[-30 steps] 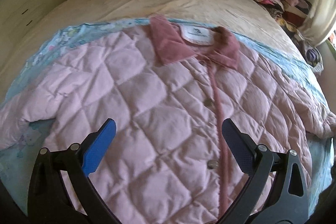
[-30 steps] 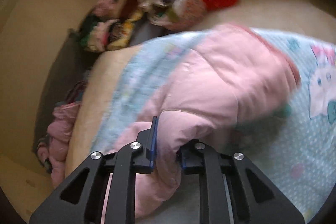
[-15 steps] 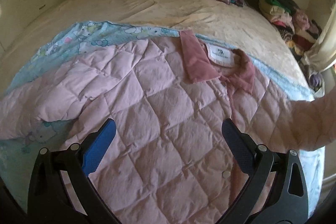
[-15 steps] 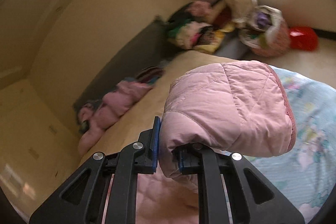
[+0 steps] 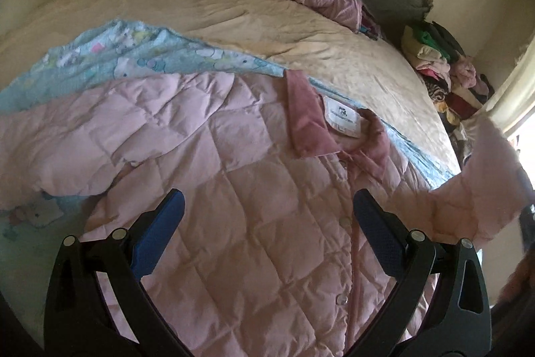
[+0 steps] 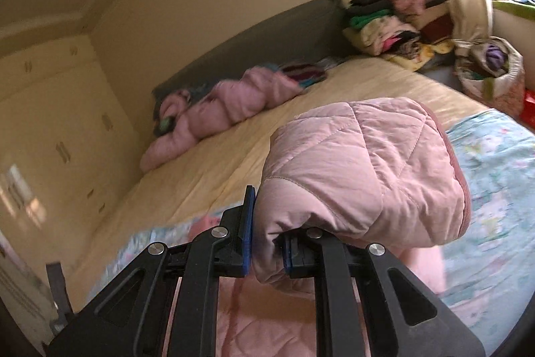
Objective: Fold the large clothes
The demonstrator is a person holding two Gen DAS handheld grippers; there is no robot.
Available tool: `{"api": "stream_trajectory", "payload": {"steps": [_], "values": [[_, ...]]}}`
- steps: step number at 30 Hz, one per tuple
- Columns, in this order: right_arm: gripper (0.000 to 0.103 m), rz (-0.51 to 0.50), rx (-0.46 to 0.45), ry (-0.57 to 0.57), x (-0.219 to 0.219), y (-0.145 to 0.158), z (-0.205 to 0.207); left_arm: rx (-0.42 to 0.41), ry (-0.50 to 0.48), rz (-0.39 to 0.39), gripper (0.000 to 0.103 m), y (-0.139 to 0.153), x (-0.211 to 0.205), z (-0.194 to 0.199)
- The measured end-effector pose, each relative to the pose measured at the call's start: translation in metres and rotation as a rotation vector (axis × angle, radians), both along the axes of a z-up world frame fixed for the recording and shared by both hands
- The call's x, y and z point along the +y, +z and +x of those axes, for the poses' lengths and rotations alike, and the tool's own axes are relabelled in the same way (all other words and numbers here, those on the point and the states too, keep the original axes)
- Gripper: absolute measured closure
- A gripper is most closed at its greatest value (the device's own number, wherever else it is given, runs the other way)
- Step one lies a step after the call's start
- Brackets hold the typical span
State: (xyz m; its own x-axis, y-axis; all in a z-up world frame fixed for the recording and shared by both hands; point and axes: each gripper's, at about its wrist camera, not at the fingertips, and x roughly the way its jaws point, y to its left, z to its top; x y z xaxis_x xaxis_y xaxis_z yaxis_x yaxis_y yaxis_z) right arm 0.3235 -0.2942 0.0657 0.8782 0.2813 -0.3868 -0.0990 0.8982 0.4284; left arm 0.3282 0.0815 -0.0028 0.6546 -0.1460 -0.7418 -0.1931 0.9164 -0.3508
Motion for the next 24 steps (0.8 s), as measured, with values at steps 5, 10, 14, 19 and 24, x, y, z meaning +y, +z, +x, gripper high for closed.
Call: {"api": "stream_trajectory", "payload": {"steps": [5,10,14,19,24], "values": [[0.090,-0.013,0.078,0.086,0.056,-0.036,0.021,0.010,-0.002,-0.047,0.008,-0.007,0.011,0.006],[0.090,-0.021,0.167,0.125,0.093,-0.079,0.030,0.016,-0.024,-0.047,0.008,-0.009,0.010,0.007],[0.086,-0.013,0.245,0.140,0.104,-0.110,0.039,0.028,-0.048,-0.059,0.008,-0.013,0.007,0.009],[0.044,0.074,0.364,0.159,0.100,-0.134,0.031,0.064,-0.077,-0.056,0.008,-0.022,-0.002,0.013],[0.039,0.295,0.344,0.011,0.057,-0.135,0.004,0.067,-0.090,-0.108,0.008,-0.020,-0.003,0.011]]}}
